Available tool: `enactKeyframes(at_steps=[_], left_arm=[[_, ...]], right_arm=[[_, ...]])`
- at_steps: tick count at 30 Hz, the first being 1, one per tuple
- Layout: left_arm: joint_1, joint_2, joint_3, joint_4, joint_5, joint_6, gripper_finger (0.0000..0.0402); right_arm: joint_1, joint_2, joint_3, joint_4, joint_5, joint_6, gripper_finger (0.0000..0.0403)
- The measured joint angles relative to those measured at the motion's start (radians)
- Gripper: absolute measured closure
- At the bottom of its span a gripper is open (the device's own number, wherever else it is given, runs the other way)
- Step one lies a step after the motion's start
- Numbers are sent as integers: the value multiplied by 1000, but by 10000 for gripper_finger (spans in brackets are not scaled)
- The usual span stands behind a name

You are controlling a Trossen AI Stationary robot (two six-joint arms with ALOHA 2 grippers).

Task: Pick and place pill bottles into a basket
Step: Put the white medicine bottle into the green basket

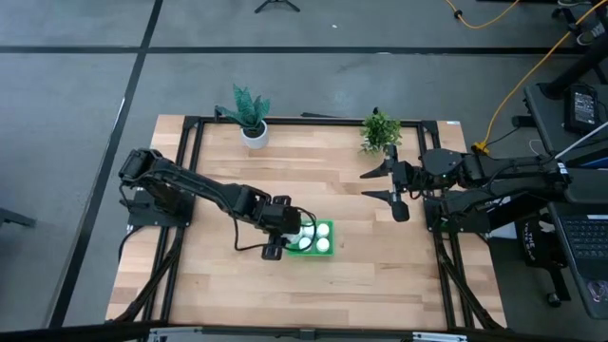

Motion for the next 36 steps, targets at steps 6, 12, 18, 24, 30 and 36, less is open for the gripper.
enactKeyframes(at_steps=[6, 12, 18, 24, 30, 36], left_arm=[[-19, 40, 0, 10, 26, -3, 226], [-30, 58, 0, 29, 44, -12, 227], [-33, 58, 0, 63, 45, -18, 227], [-33, 77, 0, 64, 54, -11, 227], [-33, 92, 0, 64, 70, -17, 227], [-30, 92, 0, 63, 69, -8, 227]], right_arm=[[0, 0, 0, -2, 0, 1, 202], [0, 0, 0, -8, 0, 3, 202], [0, 0, 0, -8, 0, 5, 202], [0, 0, 0, -8, 0, 8, 202], [0, 0, 0, -9, 0, 7, 202], [0, 0, 0, -9, 0, 0, 202]])
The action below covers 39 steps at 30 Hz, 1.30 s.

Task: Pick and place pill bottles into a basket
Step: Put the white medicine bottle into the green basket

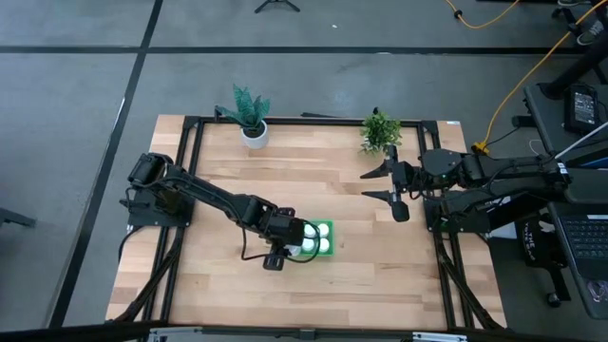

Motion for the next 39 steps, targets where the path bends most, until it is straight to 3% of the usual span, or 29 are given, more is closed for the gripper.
enactKeyframes(at_steps=[32, 39], left_arm=[[42, 112, -1, 25, 101, 52, 225], [56, 112, 0, 25, 130, -1, 130]], right_arm=[[1, 0, 0, -36, 0, 27, 202], [1, 0, 0, -36, 0, 27, 202]])
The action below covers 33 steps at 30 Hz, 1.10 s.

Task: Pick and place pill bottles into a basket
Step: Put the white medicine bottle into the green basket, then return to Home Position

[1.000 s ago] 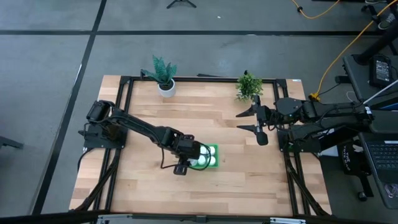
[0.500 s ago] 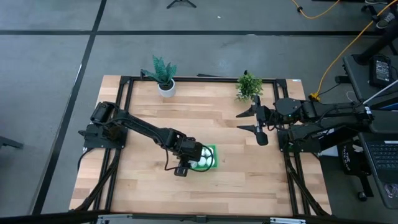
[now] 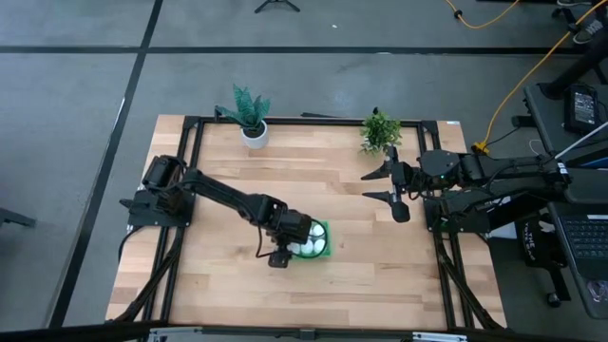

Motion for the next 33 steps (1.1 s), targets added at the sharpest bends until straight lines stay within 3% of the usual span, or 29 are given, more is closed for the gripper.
enactKeyframes(at_steps=[7, 20, 27, 33], left_arm=[[-1, -21, 43, -28, 33, -19, 104], [-14, -47, 114, -131, -71, 8, 103], [-14, -157, 167, -211, -231, 40, 105], [-24, -335, 339, -242, -571, 160, 107]], right_arm=[[0, 0, 0, 0, 0, -9, 202], [0, 0, 0, -3, 0, -28, 202], [0, 0, 0, -7, 0, -37, 202], [0, 0, 0, -19, 0, -28, 202]])
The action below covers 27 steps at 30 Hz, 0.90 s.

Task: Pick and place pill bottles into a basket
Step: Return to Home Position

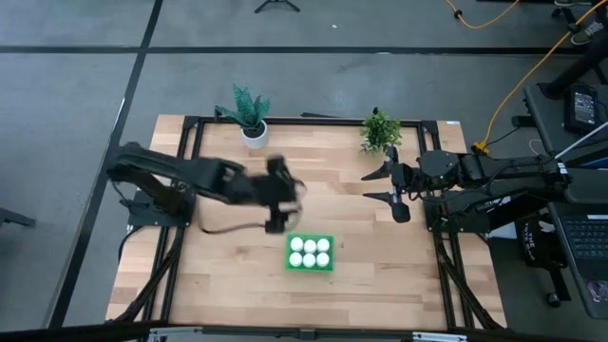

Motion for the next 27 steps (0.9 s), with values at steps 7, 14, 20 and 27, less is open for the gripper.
enactKeyframes(at_steps=[7, 14, 20, 27], left_arm=[[-4, -293, 25, 133, -249, 95, 107], [-3, -525, 11, -96, -364, -33, 107], [44, -714, -269, -178, -374, -143, 107], [107, -1136, -848, 177, -100, -275, 107]], right_arm=[[-25, -36, 0, 0, -1, -58, 202], [-183, -296, -189, 35, 1, -2, 202], [-252, -621, -473, 157, -4, 148, 202], [-251, -819, -631, 199, -18, 198, 202]])
